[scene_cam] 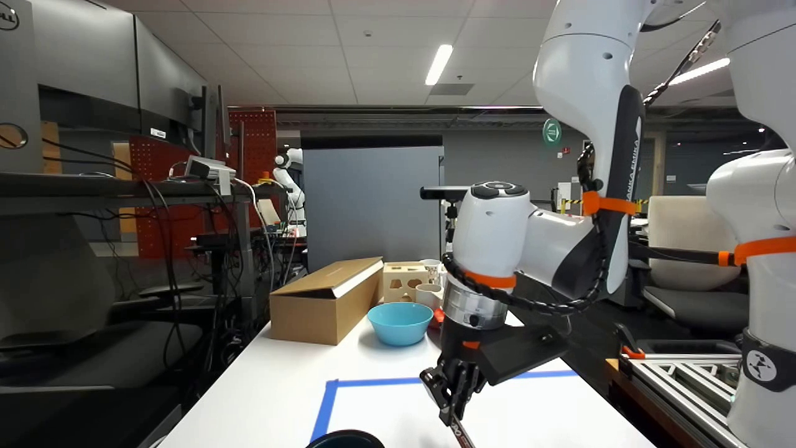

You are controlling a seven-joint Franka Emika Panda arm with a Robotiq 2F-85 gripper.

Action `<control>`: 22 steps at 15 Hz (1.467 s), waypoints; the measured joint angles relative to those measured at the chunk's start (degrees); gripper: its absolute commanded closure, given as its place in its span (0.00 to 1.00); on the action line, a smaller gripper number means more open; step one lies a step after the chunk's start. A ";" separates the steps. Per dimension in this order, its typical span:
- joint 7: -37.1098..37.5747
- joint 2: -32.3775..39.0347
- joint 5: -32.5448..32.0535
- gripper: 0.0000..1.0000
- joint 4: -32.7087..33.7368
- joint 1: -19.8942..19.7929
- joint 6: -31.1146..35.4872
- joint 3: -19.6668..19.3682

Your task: Remove the marker from the cup and put it on the table

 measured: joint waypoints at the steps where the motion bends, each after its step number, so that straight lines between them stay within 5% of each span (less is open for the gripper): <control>1: 0.00 0.50 -0.39 0.95 0.57 0.03 0.00 -0.26; 2: 0.00 1.00 -0.90 0.56 1.12 0.09 0.00 -0.56; 4: 0.09 1.88 -2.15 0.50 2.17 0.27 0.00 -1.29; 10: 1.44 3.84 -6.09 0.03 4.37 1.77 -0.01 -3.41; 16: 4.95 2.02 -7.35 0.00 4.45 5.74 -0.70 -3.61; 22: 7.58 -7.52 -7.35 0.00 0.52 9.73 -6.28 -2.92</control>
